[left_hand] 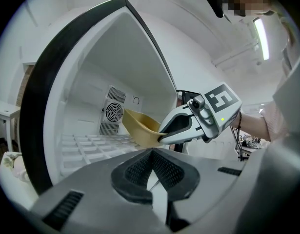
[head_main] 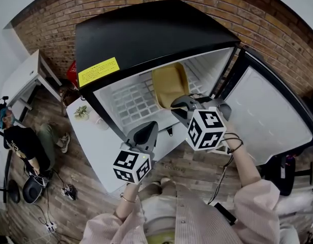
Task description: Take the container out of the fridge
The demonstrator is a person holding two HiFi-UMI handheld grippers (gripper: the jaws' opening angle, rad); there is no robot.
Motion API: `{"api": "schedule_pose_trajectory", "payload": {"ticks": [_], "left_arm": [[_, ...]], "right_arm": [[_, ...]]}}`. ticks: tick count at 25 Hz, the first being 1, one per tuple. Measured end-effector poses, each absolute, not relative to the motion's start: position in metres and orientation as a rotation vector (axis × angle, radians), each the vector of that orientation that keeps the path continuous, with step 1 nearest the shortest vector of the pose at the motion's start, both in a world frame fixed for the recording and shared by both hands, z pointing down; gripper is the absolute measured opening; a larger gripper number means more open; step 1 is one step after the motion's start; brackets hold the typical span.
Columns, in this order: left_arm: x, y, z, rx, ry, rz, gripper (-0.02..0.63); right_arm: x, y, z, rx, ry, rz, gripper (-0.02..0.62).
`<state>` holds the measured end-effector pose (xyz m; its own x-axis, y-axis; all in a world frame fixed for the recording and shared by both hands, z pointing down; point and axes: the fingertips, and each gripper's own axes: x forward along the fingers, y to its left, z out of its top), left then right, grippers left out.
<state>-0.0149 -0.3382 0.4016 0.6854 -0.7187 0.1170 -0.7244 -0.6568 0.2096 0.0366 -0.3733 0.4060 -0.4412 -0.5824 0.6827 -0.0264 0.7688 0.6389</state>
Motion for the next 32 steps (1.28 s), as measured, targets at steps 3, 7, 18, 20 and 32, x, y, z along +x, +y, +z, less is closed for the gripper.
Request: {"api": "schedule_pose_trajectory", "payload": {"ticks": [3,7,18,20,32], "left_arm": [[-0.013,-0.335,0.402,2.669,-1.133,0.034,-0.009],[-0.008,-0.329,0.404,2.683,-1.091,0.042,-0.009],[0.0,-0.311,0.411,2.713,-1.006,0.082,-0.009],[0.0,-0.308,0.413,2.713,-1.0,0.089,-0.009],[0.014,-0.294,0.425,2.701,-0.98,0.138,-0.009]], "right_arm": [[0.039,-0.366,0.407,0.48,-1.945,-0.672,0.026],[0.042,-0.354,0.406,0.518,-1.95,-0.657,0.025],[0.059,-0.32,0.409,0.631,-1.954,-0.611,0.023],[0.063,-0.313,0.413,0.65,-1.955,-0.596,0.023],[0.088,-0.275,0.429,0.727,-1.992,-0.491,0.023]]}}
